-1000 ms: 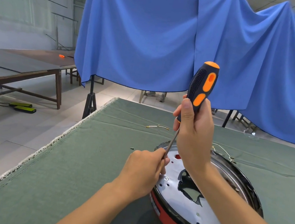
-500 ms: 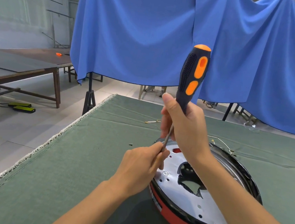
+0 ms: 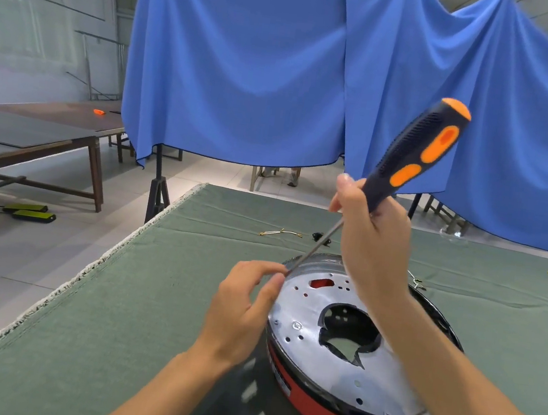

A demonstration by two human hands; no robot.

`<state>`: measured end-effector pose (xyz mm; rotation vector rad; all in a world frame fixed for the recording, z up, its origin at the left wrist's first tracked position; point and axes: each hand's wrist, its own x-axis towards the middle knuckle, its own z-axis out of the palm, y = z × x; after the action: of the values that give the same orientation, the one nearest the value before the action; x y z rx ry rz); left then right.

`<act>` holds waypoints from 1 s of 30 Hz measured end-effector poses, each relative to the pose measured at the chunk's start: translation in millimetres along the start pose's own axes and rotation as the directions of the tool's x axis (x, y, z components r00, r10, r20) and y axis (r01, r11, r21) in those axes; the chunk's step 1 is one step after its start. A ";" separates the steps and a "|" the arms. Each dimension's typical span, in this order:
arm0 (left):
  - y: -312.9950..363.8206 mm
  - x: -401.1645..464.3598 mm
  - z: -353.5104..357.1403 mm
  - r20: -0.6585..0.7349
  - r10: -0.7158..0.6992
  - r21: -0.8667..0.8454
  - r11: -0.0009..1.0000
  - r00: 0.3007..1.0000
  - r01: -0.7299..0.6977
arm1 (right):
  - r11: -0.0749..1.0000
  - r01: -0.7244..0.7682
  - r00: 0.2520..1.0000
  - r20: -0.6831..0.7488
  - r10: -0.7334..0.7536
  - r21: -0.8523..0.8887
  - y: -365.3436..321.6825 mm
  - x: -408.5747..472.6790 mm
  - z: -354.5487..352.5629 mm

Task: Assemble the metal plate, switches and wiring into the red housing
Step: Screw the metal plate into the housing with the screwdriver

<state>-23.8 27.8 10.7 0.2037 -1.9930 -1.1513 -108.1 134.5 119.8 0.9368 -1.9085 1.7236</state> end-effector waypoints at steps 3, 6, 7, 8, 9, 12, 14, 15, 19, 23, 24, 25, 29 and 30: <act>-5.8 4.6 -4.2 -0.075 -0.076 0.025 0.997 0.994 0.078 | 0.995 0.020 1.000 0.017 -0.019 -0.098 10.2 2.3 -13.2; -16.2 6.5 -4.1 -0.069 -0.164 0.060 0.984 0.984 0.168 | 0.991 0.007 0.996 0.087 0.004 -0.132 22.4 2.4 -20.8; -19.7 6.4 -3.4 -0.069 -0.184 0.084 0.978 0.980 0.190 | 0.992 -0.025 0.990 0.136 0.042 -0.120 26.0 0.7 -21.9; -23.0 6.5 -2.6 -0.070 -0.203 0.094 0.973 0.977 0.209 | 0.995 -0.066 0.980 0.184 0.080 -0.081 29.8 -1.8 -22.6; -25.8 7.0 -2.1 -0.071 -0.225 0.085 0.969 0.972 0.231 | 0.994 -0.101 0.971 0.216 0.107 -0.037 33.4 -4.9 -23.5; -35.0 9.5 -1.7 -0.093 -0.257 0.151 0.951 0.962 0.269 | 0.985 -0.167 0.957 0.249 0.151 0.043 43.0 -13.1 -25.8; -45.0 12.8 -3.8 -0.125 -0.247 0.323 0.906 0.961 0.275 | 0.972 -0.228 0.943 0.261 0.206 0.054 48.3 -15.8 -25.5; -49.3 15.7 -5.8 -0.142 -0.251 0.413 0.864 0.957 0.288 | 0.964 -0.259 0.935 0.264 0.235 0.061 51.4 -16.0 -25.0; -62.4 30.4 -12.3 -0.182 -0.351 0.600 0.700 0.919 0.386 | 0.914 -0.384 0.890 0.316 0.329 0.129 58.0 -15.1 -26.5; -68.1 40.1 -3.2 -0.109 -0.341 0.776 0.558 0.934 0.294 | 0.783 -0.525 0.831 0.401 0.387 0.333 57.9 -13.1 -29.6; -69.2 41.4 -1.8 -0.108 -0.329 0.784 0.552 0.938 0.284 | 0.777 -0.533 0.824 0.415 0.386 0.335 58.4 -13.3 -30.5; -70.7 42.6 -1.4 -0.114 -0.320 0.781 0.556 0.940 0.284 | 0.772 -0.540 0.816 0.434 0.382 0.336 58.0 -13.8 -30.9; -75.6 48.5 0.0 -0.127 -0.288 0.773 0.571 0.949 0.277 | 0.930 -0.358 0.852 0.438 0.287 0.087 64.7 -18.6 -30.9; -76.8 49.4 0.8 -0.124 -0.286 0.776 0.569 0.950 0.273 | 0.942 -0.330 0.858 0.436 0.272 0.062 66.3 -19.2 -29.7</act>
<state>-75.6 -40.0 -21.9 1.0066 -2.4255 -0.3369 -145.8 168.4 64.4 1.1947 -2.3449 1.9720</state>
